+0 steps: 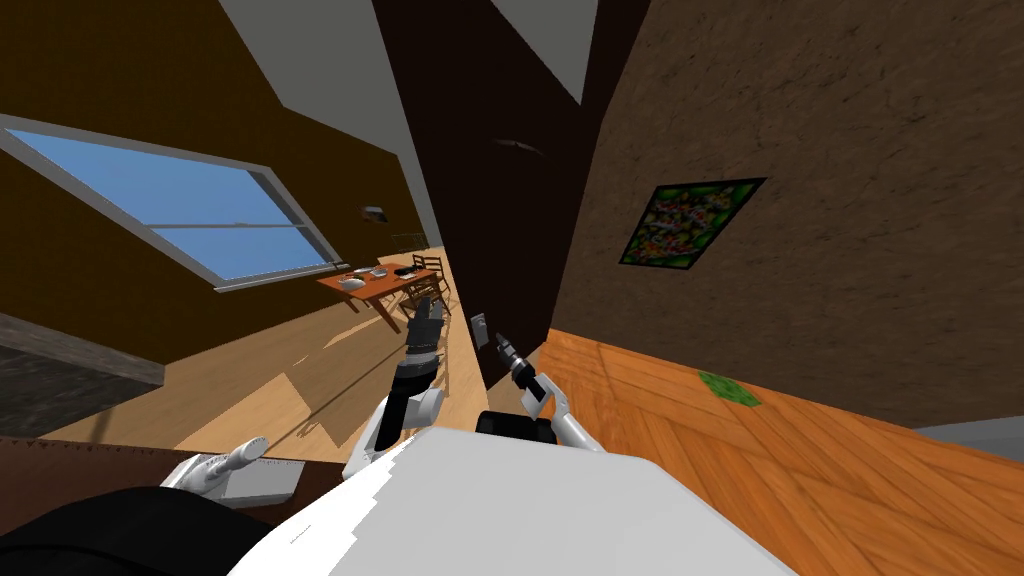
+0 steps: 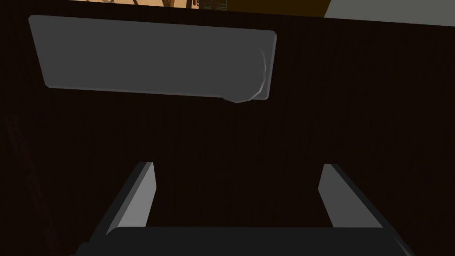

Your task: Push the door open

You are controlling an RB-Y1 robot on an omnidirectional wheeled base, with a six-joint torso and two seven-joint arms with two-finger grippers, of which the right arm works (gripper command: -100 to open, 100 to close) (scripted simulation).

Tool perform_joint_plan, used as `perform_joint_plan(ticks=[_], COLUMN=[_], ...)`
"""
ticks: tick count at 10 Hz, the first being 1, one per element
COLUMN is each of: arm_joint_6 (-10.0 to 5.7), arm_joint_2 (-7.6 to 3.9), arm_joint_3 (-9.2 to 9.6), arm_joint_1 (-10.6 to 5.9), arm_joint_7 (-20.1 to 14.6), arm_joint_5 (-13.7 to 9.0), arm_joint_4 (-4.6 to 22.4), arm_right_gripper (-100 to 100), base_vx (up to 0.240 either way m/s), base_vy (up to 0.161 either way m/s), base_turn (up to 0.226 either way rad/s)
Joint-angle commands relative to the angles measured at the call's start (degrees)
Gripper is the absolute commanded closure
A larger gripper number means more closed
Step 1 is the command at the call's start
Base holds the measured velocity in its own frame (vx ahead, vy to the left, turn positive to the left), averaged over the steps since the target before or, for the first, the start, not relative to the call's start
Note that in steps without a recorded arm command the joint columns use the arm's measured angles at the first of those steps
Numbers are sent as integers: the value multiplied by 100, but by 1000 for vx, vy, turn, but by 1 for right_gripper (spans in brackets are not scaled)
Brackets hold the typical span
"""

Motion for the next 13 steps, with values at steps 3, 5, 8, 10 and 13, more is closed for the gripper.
perform_joint_plan(ticks=[3, 5, 8, 10, 13], arm_joint_6=[-17, -32, -35, -35, -35], arm_joint_2=[45, 148, 186, 186, 186], arm_joint_3=[-60, -103, -112, -112, -112], arm_joint_1=[-28, -51, -62, -62, -62], arm_joint_7=[43, 71, 76, 76, 76], arm_joint_5=[-2, -4, -4, -4, -4], arm_joint_4=[52, 96, 109, 109, 109], arm_right_gripper=[-100, -100, 100, 100, 100], base_vx=[122, 126, 55, -16, -8], base_vy=[147, 173, 76, -25, -8], base_turn=[22, 23, 6, 9, -3])
